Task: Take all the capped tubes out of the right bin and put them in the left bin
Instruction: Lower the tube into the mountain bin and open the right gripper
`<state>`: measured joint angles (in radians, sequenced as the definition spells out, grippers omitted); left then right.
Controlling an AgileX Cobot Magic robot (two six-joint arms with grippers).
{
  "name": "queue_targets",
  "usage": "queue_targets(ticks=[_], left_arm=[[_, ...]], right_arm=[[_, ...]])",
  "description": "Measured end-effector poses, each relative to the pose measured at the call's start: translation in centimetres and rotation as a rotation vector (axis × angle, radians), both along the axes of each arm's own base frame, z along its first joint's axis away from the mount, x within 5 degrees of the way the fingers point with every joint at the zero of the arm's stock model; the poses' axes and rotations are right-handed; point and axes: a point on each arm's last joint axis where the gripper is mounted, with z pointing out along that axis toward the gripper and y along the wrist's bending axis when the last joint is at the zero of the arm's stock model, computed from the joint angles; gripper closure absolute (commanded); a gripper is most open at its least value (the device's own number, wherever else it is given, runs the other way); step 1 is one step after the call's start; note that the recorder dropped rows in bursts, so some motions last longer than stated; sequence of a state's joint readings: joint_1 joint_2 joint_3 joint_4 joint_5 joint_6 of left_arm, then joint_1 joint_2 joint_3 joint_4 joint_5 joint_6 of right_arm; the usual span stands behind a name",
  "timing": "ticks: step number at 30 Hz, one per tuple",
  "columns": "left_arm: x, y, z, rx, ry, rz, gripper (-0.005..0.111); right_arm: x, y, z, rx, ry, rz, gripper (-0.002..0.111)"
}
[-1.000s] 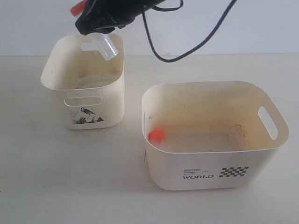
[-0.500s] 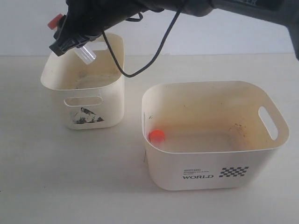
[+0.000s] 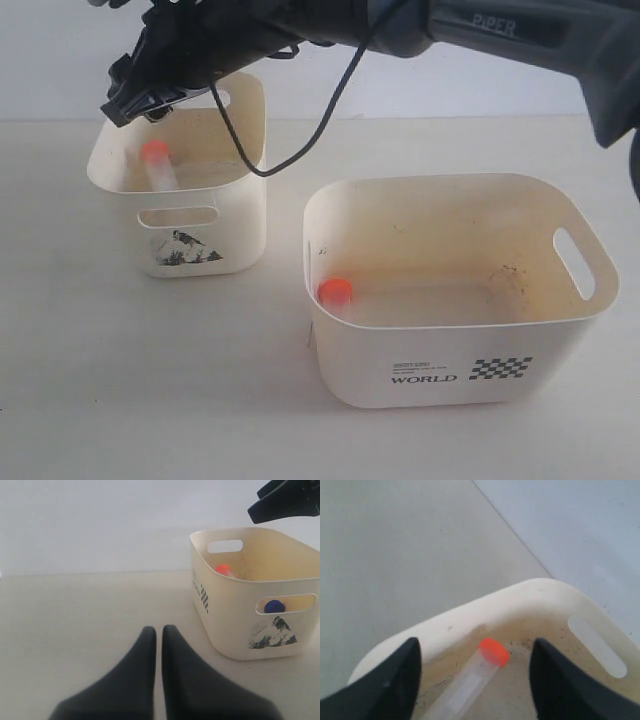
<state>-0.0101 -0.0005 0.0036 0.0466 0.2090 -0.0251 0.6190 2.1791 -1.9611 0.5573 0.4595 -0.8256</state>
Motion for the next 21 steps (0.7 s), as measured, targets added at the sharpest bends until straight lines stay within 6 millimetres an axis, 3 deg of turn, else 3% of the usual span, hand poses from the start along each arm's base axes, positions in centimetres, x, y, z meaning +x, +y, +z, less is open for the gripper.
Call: queue_targets(ticks=[2, 3, 12, 21], left_arm=[[0.0, 0.0, 0.0, 0.0, 0.0, 0.0, 0.102], [0.0, 0.0, 0.0, 0.0, 0.0, 0.0, 0.102], [0.0, 0.0, 0.0, 0.0, 0.0, 0.0, 0.102], [0.0, 0.0, 0.0, 0.0, 0.0, 0.0, 0.102]], right_arm=[[-0.3, 0.2, -0.1, -0.005, 0.023, 0.006, 0.102], [-0.5, 0.3, -0.3, -0.018, 0.037, 0.017, 0.108], [-2.5, -0.9, 2.0, -0.121, 0.122, 0.055, 0.109], [-7.3, -4.7, 7.2, -0.311, 0.292, 0.075, 0.109]])
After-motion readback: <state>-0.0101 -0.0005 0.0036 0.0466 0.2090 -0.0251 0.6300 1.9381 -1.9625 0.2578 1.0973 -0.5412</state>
